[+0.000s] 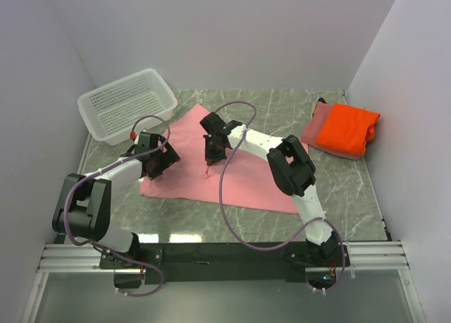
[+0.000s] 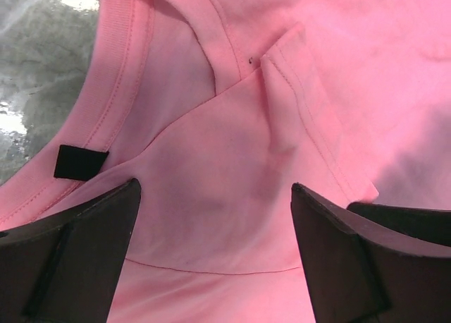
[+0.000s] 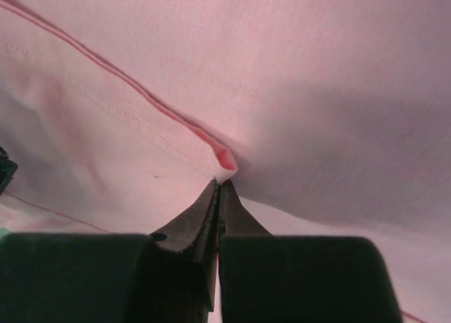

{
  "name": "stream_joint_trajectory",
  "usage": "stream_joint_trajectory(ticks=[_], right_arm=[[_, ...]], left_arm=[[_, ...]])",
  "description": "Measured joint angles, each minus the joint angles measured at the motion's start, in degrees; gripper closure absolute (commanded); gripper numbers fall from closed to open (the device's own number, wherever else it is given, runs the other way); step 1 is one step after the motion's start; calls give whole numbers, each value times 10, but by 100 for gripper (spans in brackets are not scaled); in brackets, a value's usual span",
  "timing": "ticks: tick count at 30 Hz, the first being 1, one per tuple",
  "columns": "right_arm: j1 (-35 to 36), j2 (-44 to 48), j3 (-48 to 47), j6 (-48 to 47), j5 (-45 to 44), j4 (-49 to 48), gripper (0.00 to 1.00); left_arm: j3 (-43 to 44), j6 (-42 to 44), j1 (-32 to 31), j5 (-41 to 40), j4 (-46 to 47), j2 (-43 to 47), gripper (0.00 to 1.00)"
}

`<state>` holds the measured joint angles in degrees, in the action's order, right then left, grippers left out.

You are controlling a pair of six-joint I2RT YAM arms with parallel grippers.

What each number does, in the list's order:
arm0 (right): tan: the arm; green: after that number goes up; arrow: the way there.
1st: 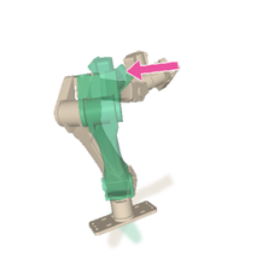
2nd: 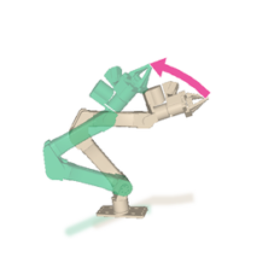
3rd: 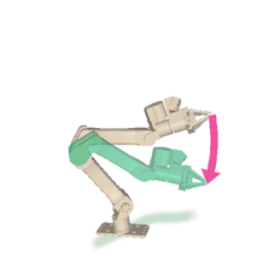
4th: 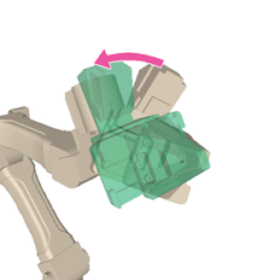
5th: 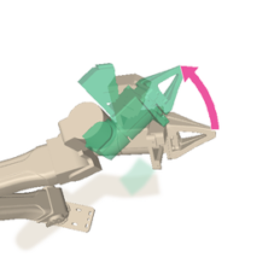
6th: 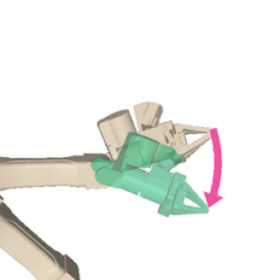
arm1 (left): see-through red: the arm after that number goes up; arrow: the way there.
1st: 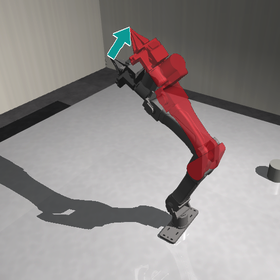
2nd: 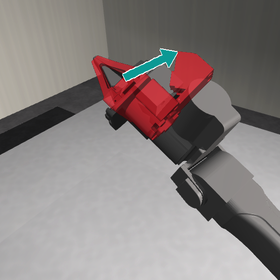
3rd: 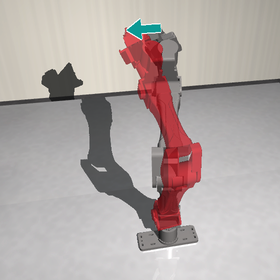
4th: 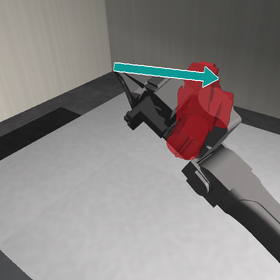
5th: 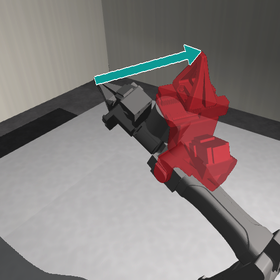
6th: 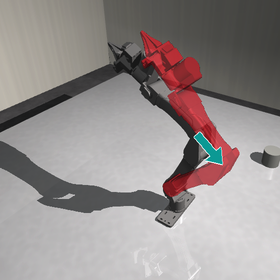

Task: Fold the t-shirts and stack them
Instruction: Fold the tshirt

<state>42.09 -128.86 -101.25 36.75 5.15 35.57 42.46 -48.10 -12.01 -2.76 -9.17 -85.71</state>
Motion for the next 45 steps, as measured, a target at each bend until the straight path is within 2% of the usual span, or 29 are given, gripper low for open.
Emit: stream_joint_trajectory(ticks=[21,24,28,31,36,42,45], right_arm=[[0,9,9,26,-35,1,100],[0,17,12,29,-36,3,90],[0,32,17,28,-32,2,72],[0,52,28,25,-33,2,64],[-5,115,68,13,-39,1,59],[-29,234,190,4,-65,-2,55],[-42,266,256,5,-72,-7,54]], left_arm=[[-43,-37,26,2,15,42,5],[-43,-37,26,2,15,42,4],[-30,-35,26,2,4,32,4],[-2,-30,27,-1,-14,14,4],[54,-19,28,-7,-34,5,3],[79,-11,17,-12,-32,8,3],[79,-11,-3,-12,-31,7,3]])
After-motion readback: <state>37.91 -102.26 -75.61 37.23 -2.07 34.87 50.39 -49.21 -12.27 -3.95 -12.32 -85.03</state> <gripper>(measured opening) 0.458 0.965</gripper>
